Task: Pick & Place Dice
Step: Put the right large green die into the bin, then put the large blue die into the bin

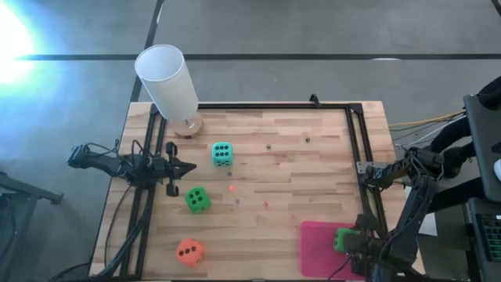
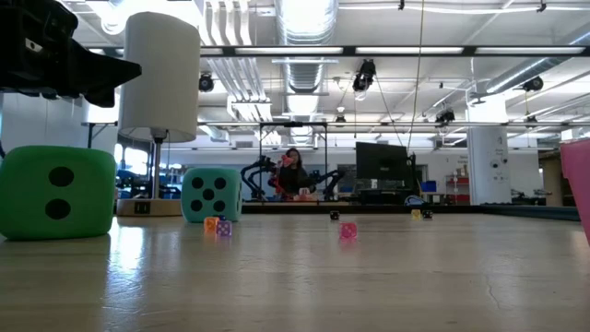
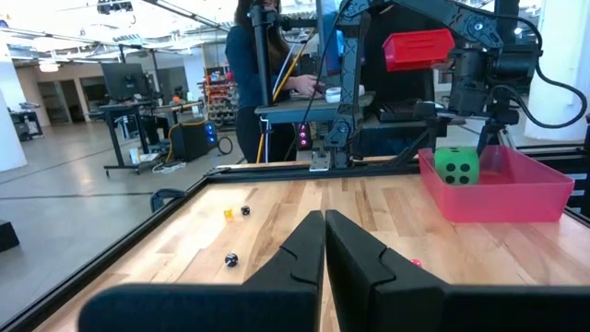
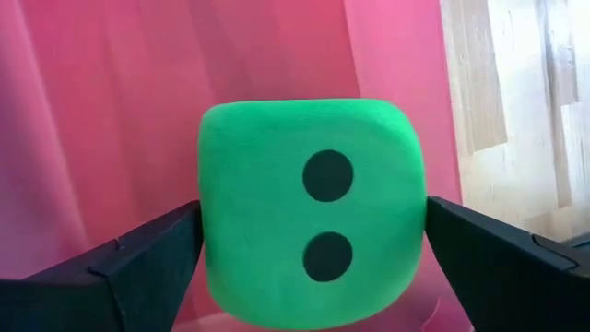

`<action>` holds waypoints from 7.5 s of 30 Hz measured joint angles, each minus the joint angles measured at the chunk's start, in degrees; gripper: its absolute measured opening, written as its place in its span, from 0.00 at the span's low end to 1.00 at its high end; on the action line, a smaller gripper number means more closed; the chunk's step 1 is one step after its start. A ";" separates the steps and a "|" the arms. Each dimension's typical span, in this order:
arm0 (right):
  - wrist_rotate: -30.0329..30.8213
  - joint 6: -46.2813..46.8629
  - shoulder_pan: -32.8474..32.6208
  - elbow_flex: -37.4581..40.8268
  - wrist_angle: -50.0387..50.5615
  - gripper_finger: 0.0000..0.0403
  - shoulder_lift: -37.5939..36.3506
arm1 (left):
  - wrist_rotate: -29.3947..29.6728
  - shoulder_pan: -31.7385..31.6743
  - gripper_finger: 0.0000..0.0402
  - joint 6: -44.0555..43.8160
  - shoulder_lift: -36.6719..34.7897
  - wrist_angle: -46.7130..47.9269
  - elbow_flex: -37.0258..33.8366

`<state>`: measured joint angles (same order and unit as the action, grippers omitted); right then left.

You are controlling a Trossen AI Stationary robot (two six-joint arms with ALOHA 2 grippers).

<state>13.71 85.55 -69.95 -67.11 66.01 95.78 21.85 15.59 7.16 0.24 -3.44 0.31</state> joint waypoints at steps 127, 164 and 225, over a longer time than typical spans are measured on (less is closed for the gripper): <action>31.19 -11.09 15.36 -8.09 11.73 0.99 -4.28 | 0.00 -0.02 0.05 0.00 -0.01 0.00 0.00; 27.96 -53.09 47.07 3.13 -26.58 0.99 -5.83 | 0.04 0.00 0.05 7.43 -0.01 0.00 0.00; 16.40 -67.79 48.98 9.81 -51.43 0.99 -6.57 | 5.20 -16.52 0.05 -24.13 61.01 37.91 37.82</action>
<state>30.11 17.76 -20.97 -57.30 14.58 89.21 27.05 -0.93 -16.97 61.25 34.47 38.13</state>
